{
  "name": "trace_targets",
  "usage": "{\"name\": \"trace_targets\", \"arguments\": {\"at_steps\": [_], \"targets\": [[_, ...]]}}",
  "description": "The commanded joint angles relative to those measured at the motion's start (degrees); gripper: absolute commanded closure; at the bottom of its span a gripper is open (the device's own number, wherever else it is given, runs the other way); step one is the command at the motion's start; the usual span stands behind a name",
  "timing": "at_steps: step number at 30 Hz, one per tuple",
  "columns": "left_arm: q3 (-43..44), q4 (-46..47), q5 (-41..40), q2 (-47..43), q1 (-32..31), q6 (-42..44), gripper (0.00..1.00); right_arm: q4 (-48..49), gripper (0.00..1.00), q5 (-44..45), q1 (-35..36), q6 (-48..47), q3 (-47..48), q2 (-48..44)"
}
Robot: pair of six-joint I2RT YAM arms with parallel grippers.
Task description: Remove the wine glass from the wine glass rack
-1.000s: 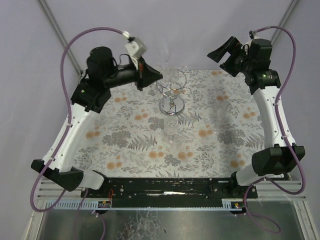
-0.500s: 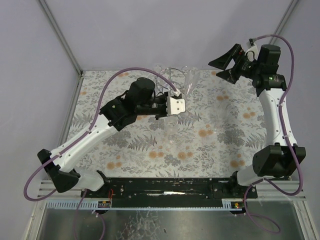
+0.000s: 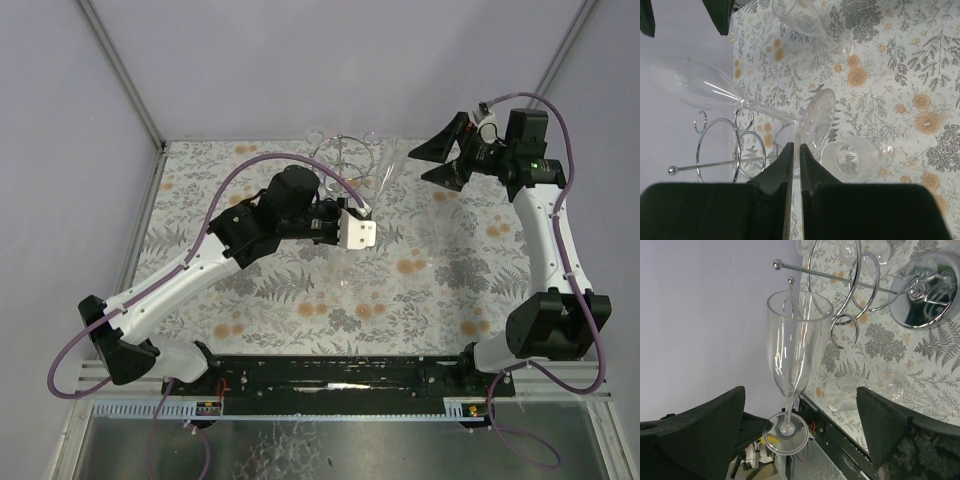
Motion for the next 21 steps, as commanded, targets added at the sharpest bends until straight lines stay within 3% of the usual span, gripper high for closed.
{"name": "trace_targets", "arguments": {"at_steps": [1, 14, 21], "targets": [[-0.28, 5.17, -0.02, -1.55, -1.29, 3.48, 1.0, -1.32, 0.01, -3.76, 1.4, -1.82, 2.11, 0.11], [-1.2, 5.16, -0.24, -1.94, -4.18, 3.74, 1.0, -3.21, 0.0, -1.8, 5.92, -3.49, 5.08, 4.25], [-2.05, 5.09, -0.58, -2.71, -4.43, 4.1, 1.0, -8.49, 0.1, 1.67, 5.92, -5.95, 8.65, 5.65]]}}
